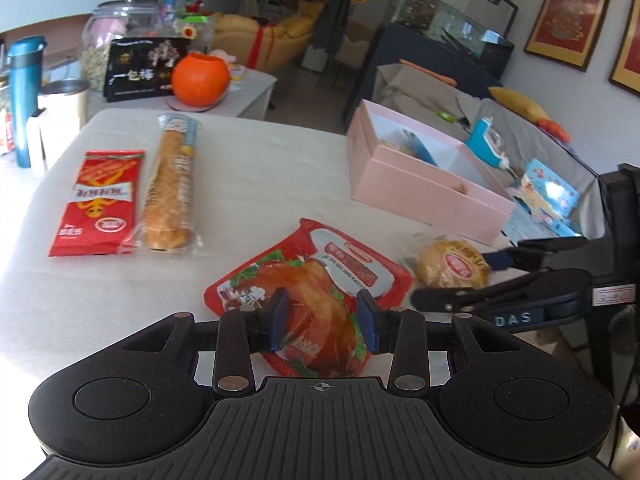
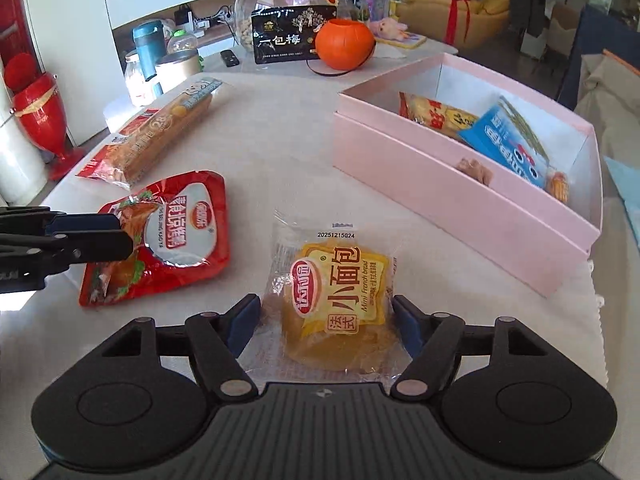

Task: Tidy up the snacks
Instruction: 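Grasp the long bread stick packet with the left gripper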

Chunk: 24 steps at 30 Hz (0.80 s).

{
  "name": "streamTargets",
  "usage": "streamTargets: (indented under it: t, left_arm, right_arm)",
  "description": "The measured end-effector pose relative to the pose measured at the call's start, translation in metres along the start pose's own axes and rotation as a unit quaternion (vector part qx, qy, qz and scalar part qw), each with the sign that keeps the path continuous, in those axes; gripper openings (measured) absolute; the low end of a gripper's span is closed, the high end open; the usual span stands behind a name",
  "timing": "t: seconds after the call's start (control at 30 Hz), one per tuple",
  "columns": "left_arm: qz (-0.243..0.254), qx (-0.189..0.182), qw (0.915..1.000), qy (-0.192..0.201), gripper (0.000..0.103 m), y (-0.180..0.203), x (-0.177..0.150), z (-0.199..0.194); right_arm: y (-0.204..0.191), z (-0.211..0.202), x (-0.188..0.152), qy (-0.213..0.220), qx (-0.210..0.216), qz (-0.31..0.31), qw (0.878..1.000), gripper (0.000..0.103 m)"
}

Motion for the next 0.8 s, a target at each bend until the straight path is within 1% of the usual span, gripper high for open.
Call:
streamTargets:
  t: [0.03, 0.07, 0.13, 0.2, 0.27, 0.37, 0.43, 0.5, 0.6, 0.63, 0.7, 0.73, 0.8]
  left_arm:
    - [0.007, -0.003, 1.0, -0.001, 0.041, 0.003, 0.0, 0.0]
    - [0.012, -0.003, 0.9999, 0.001, 0.041, 0.005, 0.0, -0.001]
    - [0.018, 0.006, 0.9997, 0.016, 0.041, 0.003, 0.006, -0.006]
    - [0.03, 0.034, 0.9981, 0.042, 0.041, -0.003, 0.019, -0.012]
    - [0.04, 0.068, 0.9947, 0.065, 0.041, -0.013, 0.038, -0.014]
    - [0.046, 0.115, 0.9892, 0.077, 0.041, -0.033, 0.062, -0.001]
    - [0.063, 0.156, 0.983, 0.074, 0.041, -0.047, 0.073, 0.014]
    - [0.074, 0.177, 0.9798, 0.056, 0.041, -0.058, 0.076, 0.034]
    - [0.082, 0.181, 0.98, 0.016, 0.042, -0.07, 0.073, 0.062]
    - [0.082, 0.184, 0.9795, 0.01, 0.044, -0.072, 0.071, 0.068]
    - [0.075, 0.189, 0.9791, 0.002, 0.045, -0.078, 0.067, 0.073]
    - [0.065, 0.186, 0.9804, 0.001, 0.042, -0.079, 0.065, 0.073]
    - [0.056, 0.178, 0.9825, 0.006, 0.042, -0.075, 0.061, 0.067]
  right_arm:
    - [0.001, 0.002, 0.001, 0.009, -0.01, -0.003, 1.0, 0.087]
    - [0.002, 0.004, 0.0, 0.014, -0.016, -0.003, 1.0, 0.09]
    - [0.009, 0.006, -0.002, 0.023, -0.014, 0.013, 1.0, 0.096]
    - [0.018, 0.007, -0.007, 0.036, -0.007, 0.04, 0.999, 0.1]
    - [0.018, 0.006, -0.011, 0.056, -0.01, 0.034, 0.998, 0.1]
    - [0.017, 0.007, -0.01, 0.056, -0.017, 0.034, 0.998, 0.102]
    - [0.018, 0.008, -0.01, 0.055, -0.017, 0.037, 0.998, 0.103]
    - [0.018, 0.008, -0.011, 0.057, -0.018, 0.037, 0.998, 0.103]
    - [0.018, 0.008, -0.011, 0.058, -0.017, 0.038, 0.997, 0.103]
    - [0.018, 0.008, -0.011, 0.058, -0.017, 0.038, 0.997, 0.103]
    - [0.018, 0.008, -0.011, 0.057, -0.017, 0.038, 0.997, 0.103]
    - [0.018, 0.008, -0.011, 0.057, -0.017, 0.038, 0.997, 0.103]
    - [0.018, 0.008, -0.011, 0.057, -0.017, 0.038, 0.997, 0.103]
Point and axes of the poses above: each gripper's, at about its wrist camera, not at the fingertips, and z roughly the way its jaws point, y to its right, x to its top, the point moved 6 cm from there along z, roughly the way its jaws point, and after that the axes turned 8 degrees about y, right-handed, at the moved point
